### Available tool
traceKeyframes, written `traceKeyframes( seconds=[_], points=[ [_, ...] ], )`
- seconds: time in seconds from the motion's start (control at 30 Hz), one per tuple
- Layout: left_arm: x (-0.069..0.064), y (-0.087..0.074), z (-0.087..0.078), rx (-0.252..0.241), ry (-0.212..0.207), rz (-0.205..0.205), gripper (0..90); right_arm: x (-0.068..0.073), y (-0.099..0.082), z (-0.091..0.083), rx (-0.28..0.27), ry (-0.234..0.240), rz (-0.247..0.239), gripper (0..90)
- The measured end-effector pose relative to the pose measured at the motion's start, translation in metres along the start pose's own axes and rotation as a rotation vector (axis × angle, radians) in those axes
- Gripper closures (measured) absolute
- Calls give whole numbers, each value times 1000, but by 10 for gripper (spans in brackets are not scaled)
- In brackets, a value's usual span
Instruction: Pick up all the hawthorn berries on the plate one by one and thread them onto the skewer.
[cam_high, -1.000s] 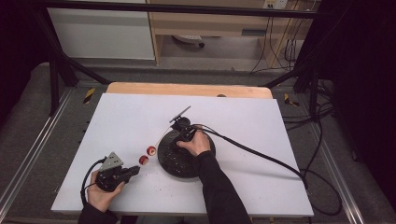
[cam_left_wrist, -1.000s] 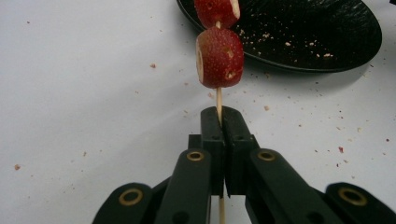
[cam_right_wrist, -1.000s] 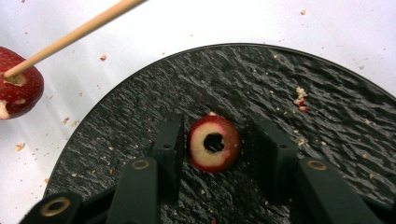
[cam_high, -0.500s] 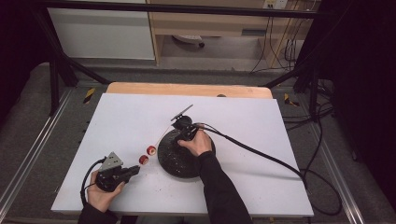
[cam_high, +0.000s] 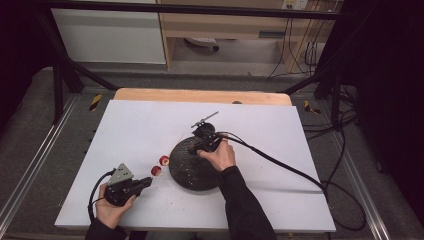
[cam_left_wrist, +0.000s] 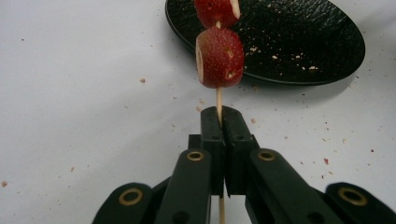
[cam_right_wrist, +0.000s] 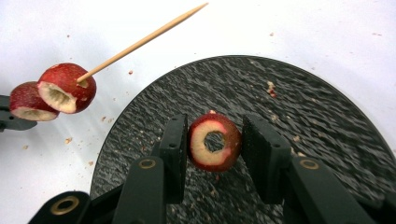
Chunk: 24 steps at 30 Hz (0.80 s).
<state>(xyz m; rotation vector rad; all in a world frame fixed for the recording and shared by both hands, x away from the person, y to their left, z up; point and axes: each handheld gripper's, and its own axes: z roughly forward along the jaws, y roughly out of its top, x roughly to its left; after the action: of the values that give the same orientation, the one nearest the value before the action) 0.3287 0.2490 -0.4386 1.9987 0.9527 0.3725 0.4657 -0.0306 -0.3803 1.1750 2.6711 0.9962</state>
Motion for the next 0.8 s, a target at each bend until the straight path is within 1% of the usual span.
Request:
traceKeyframes(
  seconds=[0.03, 0.1, 0.37, 0.47, 0.57, 0.63, 0.7, 0.8],
  points=[
    [-1, 0, 0, -2, 1, -1, 881, -1, -2, -3, -12, 3, 9, 626],
    [-2, 0, 1, -5, -1, -3, 881, -3, -7, -8, -40, 14, 11, 626],
    [-7, 1, 2, -20, -7, -1, 881, -10, -31, -26, -165, 50, 69, 626],
    [-9, 2, 2, -18, -6, 4, 881, -11, -40, -32, -212, 53, 87, 626],
    [-10, 3, 4, -18, -6, 5, 881, -13, -47, -36, -248, 56, 98, 626],
    [-11, 4, 5, -18, -8, 3, 881, -14, -52, -39, -272, 65, 115, 627],
    [-12, 5, 5, -19, -6, 5, 880, -15, -56, -41, -290, 65, 119, 626],
    [-15, 7, 6, -24, -6, 8, 880, -18, -61, -47, -323, 71, 144, 627]
  ],
)
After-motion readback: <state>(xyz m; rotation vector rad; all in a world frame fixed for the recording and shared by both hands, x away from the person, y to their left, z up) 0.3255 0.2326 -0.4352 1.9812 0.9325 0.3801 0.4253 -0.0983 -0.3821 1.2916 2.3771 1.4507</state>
